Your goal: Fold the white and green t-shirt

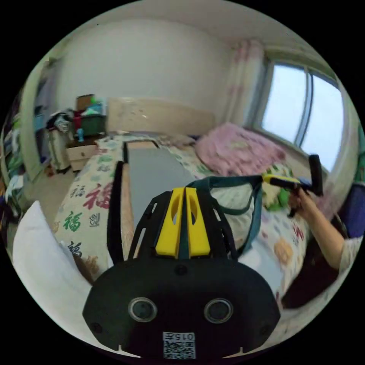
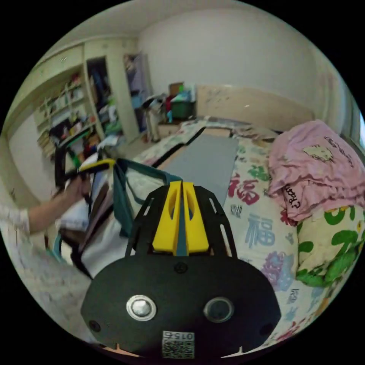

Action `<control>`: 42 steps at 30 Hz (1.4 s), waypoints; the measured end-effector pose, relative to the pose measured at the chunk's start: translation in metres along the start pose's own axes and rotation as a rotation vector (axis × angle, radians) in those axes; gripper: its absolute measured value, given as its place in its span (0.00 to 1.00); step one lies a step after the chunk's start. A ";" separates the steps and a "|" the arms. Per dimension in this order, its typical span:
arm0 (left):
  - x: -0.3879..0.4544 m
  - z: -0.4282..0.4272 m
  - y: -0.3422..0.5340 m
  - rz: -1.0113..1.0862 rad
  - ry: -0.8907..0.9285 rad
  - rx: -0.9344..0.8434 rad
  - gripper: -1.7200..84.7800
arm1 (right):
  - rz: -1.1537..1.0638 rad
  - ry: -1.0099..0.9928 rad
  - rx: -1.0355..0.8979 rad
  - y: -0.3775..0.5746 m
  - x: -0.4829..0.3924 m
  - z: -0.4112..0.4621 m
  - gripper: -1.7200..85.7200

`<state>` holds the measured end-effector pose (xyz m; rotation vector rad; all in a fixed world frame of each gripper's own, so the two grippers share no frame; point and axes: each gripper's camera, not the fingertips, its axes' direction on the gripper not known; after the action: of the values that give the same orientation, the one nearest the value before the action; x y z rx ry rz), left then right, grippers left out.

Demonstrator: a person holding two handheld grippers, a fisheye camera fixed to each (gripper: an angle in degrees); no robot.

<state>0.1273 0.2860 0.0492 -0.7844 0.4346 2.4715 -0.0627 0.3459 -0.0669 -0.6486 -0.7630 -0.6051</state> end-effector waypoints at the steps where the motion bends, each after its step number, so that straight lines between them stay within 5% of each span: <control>1: -0.004 0.005 -0.006 -0.060 -0.110 0.034 0.06 | 0.030 -0.035 0.014 -0.014 0.002 0.013 0.05; 4: 0.002 0.010 0.003 0.038 -0.019 0.025 0.07 | -0.075 -0.129 -0.066 -0.008 -0.004 0.056 0.08; 10: 0.049 0.102 0.086 0.351 0.161 -0.466 0.10 | -0.147 -0.263 -0.520 0.077 0.007 0.187 0.14; 20: 0.117 0.234 0.154 0.522 0.173 -0.709 0.12 | -0.422 -0.111 -0.628 0.080 -0.042 0.273 0.13; 24: 0.112 0.239 0.154 0.504 0.175 -0.718 0.07 | -0.308 -0.148 -0.637 0.035 -0.015 0.298 0.06; 28: 0.039 0.197 0.114 0.257 0.121 -0.613 0.04 | -0.003 -0.146 -0.432 -0.046 0.092 0.263 0.03; 34: -0.116 0.068 0.070 -0.219 -0.525 -0.267 0.08 | 0.460 0.373 -0.164 -0.104 0.240 0.198 0.04; 39: -0.103 0.061 0.064 -0.182 -0.495 -0.166 0.08 | 0.262 0.301 -0.164 -0.135 0.189 0.253 0.03; 42: -0.073 0.126 0.063 -0.054 -0.234 -0.304 0.05 | 0.089 0.164 -0.314 -0.148 0.136 0.337 0.02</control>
<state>0.0876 0.2621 0.2007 -0.5995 -0.0486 2.5712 -0.2309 0.4558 0.2697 -0.9045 -0.4871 -0.6940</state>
